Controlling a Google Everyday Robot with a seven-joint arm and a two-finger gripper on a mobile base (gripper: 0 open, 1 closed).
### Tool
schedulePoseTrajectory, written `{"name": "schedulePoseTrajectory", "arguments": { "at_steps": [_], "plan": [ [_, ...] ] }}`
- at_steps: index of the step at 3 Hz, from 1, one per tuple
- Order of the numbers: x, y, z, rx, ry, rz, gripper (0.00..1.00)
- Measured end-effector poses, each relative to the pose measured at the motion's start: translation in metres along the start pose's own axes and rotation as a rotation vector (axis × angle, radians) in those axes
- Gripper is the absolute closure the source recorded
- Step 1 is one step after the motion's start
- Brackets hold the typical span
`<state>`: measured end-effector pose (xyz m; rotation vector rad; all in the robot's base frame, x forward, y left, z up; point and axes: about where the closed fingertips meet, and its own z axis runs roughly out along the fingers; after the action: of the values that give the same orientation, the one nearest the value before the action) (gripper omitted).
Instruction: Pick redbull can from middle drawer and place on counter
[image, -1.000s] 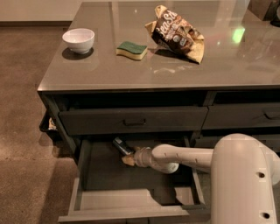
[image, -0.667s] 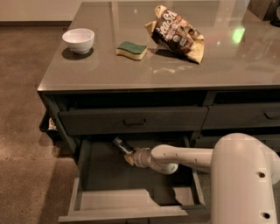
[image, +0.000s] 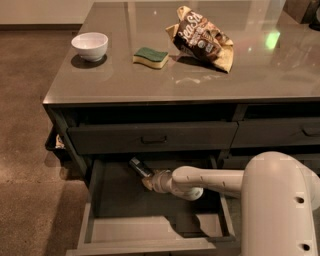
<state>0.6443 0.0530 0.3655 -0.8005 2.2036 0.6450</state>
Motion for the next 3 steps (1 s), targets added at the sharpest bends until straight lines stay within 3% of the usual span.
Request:
{"name": "schedulePoseTrajectory", "arguments": {
  "at_steps": [1,2,3],
  "plan": [
    [0.003,0.015,-0.025,-0.038,-0.043,-0.017,1.00],
    [-0.004,0.072,-0.085,-0.167,-0.121,-0.134,1.00],
    [0.001,0.073,-0.159,-0.216,-0.153,-0.210,1.00]
  ]
}}
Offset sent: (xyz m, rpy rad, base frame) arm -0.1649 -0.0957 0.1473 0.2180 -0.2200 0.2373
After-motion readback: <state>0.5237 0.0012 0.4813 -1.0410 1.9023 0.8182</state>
